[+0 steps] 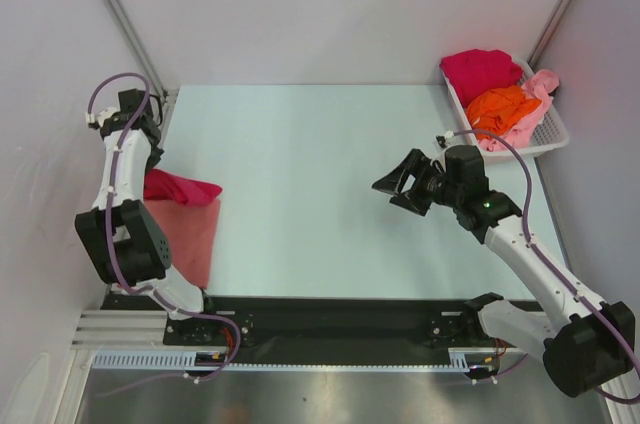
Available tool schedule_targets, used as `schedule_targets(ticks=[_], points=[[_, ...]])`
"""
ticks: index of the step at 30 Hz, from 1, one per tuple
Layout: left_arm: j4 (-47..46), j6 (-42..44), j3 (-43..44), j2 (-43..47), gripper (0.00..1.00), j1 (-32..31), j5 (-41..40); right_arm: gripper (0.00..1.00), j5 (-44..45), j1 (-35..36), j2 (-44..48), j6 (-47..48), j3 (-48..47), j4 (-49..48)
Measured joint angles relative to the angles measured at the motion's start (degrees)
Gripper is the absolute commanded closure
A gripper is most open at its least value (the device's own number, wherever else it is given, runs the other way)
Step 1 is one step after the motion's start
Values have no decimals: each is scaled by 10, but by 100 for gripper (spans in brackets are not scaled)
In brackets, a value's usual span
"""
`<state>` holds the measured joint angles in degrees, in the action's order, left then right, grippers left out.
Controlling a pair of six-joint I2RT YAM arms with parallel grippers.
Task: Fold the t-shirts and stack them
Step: Neatly place the folded tshirt to the corner
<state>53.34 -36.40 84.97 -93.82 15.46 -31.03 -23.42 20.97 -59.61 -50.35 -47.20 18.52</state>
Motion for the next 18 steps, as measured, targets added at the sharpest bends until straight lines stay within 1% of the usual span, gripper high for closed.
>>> schedule_targets(ticks=[10, 18], points=[[5, 31, -25, 46, 100, 5, 23, 22, -5, 0, -2, -2, 3, -3], [18, 30, -84, 114, 100, 22, 42, 22, -9, 0, -2, -4, 13, -6]])
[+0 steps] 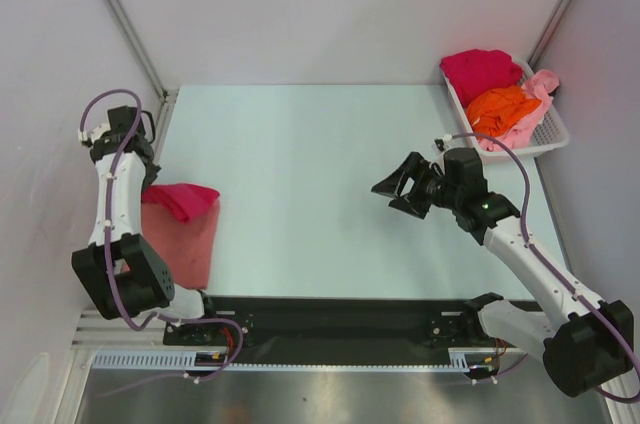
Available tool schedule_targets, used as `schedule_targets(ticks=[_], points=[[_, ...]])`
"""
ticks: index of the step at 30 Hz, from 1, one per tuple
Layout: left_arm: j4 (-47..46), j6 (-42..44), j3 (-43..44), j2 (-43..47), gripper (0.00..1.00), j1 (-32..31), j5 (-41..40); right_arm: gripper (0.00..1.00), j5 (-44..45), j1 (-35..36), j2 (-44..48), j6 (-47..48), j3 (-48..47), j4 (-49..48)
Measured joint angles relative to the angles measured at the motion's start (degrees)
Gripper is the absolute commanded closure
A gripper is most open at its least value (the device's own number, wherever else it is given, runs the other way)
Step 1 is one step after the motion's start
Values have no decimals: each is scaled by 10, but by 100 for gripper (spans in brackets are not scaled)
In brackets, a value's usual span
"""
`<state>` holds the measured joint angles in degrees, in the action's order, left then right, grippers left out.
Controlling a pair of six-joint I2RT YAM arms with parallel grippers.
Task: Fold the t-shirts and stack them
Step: Neatly place the folded tshirt to the corner
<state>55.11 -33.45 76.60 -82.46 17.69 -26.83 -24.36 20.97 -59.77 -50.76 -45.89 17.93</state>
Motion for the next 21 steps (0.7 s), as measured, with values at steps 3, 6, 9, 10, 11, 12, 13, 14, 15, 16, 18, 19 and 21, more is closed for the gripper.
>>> schedule_targets(ticks=[3, 6, 9, 10, 11, 12, 13, 14, 15, 16, 18, 19, 21], points=[[3, 0, -27, 2, 100, 10, 3, 22, -2, 0, 0, 0, 1, 0], [4, 1, -48, 2, 100, 24, 11, 22, -2, 0, 0, -1, 1, -2], [3, 1, -59, 5, 100, 37, 17, 22, -3, 0, 0, -2, 2, -3], [0, 1, -65, 9, 100, 43, 19, 22, -4, 0, 0, -2, 2, -3], [0, 1, -70, 12, 100, 47, 21, 21, -5, 0, 0, -2, 3, -4], [-2, 1, -79, 19, 99, 55, 25, 22, -5, 0, 0, -2, 4, -4], [-3, 0, -87, 24, 100, 61, 28, 21, -6, 0, 0, -2, 5, -5], [-3, 0, -95, 30, 100, 68, 31, 22, -6, 0, 0, -2, 6, -5], [-3, 0, -102, 34, 100, 74, 33, 21, -6, 0, 0, -2, 6, -5], [-3, -1, -108, 35, 100, 79, 35, 21, -6, 0, 0, -2, 7, -5], [-4, -3, -121, 36, 100, 88, 37, 21, -6, 0, 0, -2, 7, -6], [-5, -6, -129, 36, 100, 92, 40, 21, -6, 0, 0, -2, 7, -7], [-4, -12, -144, 36, 100, 103, 44, 21, -7, 0, 0, -2, 7, -7]])
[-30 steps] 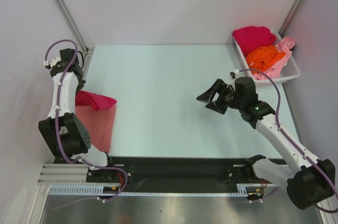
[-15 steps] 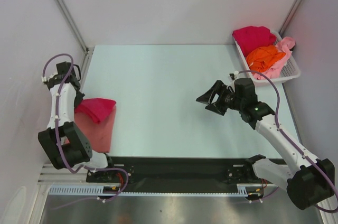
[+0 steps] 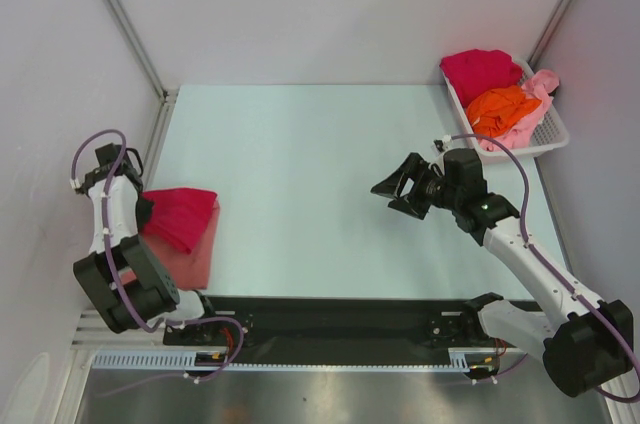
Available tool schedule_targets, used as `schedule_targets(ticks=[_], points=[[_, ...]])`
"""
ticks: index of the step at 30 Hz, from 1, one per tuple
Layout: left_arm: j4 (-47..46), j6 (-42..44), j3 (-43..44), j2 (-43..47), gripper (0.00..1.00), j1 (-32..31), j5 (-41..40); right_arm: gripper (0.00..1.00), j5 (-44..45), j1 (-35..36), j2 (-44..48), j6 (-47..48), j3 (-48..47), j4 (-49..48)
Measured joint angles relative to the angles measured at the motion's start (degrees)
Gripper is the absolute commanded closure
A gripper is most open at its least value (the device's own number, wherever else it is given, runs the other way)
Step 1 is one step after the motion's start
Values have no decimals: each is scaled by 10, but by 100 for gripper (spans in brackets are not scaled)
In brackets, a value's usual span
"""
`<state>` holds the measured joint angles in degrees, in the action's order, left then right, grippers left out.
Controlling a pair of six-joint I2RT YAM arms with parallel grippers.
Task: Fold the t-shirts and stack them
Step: Neatly place the folded tshirt to the corner
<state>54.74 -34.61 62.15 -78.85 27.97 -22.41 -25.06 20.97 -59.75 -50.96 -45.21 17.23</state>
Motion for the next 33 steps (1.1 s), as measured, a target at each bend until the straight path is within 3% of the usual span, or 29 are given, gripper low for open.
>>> schedule_targets(ticks=[21, 23, 24, 25, 27, 28, 33], points=[[-5, -42, -69, -7, 100, 70, -18, 21, -10, 0, 0, 0, 4, 1], [-9, -38, -71, -12, 86, 70, -18, 21, -10, 0, 0, 0, 4, 0], [-11, -35, -72, -14, 69, 71, -18, 21, -10, 0, 0, 0, 6, 0], [-13, -30, -74, -14, 38, 71, -19, 21, -10, 0, 1, 0, 7, 0], [-10, -32, -77, -12, 20, 72, -30, 21, -10, 0, 1, 0, 12, 0], [-7, -33, -79, -9, 1, 73, -35, 21, -10, 0, 1, 0, 15, 0], [3, -49, -86, 82, 0, 75, -64, 21, -10, 0, 3, -2, 26, 0]])
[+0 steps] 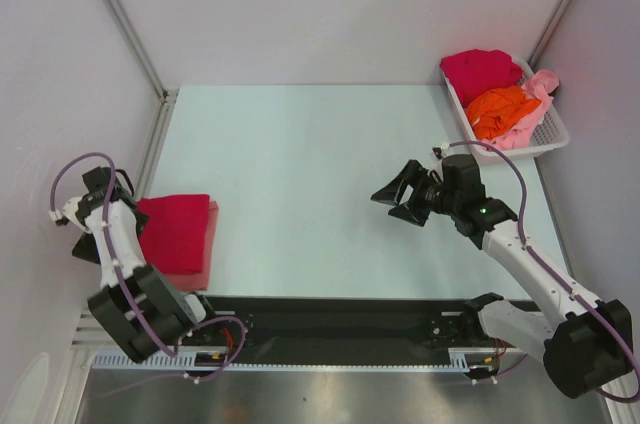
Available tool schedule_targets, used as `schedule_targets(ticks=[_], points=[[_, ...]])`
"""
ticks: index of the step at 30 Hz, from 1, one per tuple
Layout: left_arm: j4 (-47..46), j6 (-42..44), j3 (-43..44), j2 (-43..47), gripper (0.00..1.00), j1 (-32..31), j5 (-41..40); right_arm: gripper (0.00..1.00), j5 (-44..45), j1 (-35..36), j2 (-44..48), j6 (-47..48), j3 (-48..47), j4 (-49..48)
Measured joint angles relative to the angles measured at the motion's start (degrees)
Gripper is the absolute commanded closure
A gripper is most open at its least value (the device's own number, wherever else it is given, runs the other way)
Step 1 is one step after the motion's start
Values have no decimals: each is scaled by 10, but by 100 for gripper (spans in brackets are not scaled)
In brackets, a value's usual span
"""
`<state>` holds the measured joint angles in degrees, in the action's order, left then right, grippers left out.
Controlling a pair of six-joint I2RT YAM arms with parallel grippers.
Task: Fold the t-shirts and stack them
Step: Neatly place the folded tshirt to the corner
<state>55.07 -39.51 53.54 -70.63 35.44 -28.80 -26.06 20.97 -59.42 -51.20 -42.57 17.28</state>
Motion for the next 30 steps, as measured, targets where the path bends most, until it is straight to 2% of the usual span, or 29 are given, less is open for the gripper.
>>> schedule_targets(ticks=[3, 5, 9, 12, 15, 18, 20, 22, 23, 26, 30], points=[[0, -9, 4, 75, 0, -8, 8, 21, -1, 0, 3, 0, 2, 2], [-1, -16, 9, 111, 0, -37, 26, 21, -2, 0, 4, 2, 2, 5], [-26, -19, 14, 124, 0, -174, 72, 20, -1, 0, 19, 5, 10, 16], [-78, 2, -9, 126, 2, -228, 142, 20, -1, 0, 48, 4, 29, 22], [-107, 25, -43, 135, 1, -231, 221, 19, -1, 0, 72, 6, 42, 26], [-119, 33, -58, 144, 4, -231, 278, 19, -2, 2, 76, 14, 43, 25], [-127, 39, -68, 156, 12, -231, 306, 19, -2, 5, 70, 19, 43, 23], [-138, 46, -78, 160, 23, -231, 333, 19, -1, 11, 60, 21, 43, 17], [-142, 52, -80, 155, 23, -231, 345, 19, -1, 15, 56, 22, 43, 13], [-153, 76, -76, 104, 22, -235, 358, 20, 2, 38, 36, 28, 43, -3], [-133, 94, -48, 56, 21, -248, 319, 21, 7, 99, -23, 35, 42, -66]])
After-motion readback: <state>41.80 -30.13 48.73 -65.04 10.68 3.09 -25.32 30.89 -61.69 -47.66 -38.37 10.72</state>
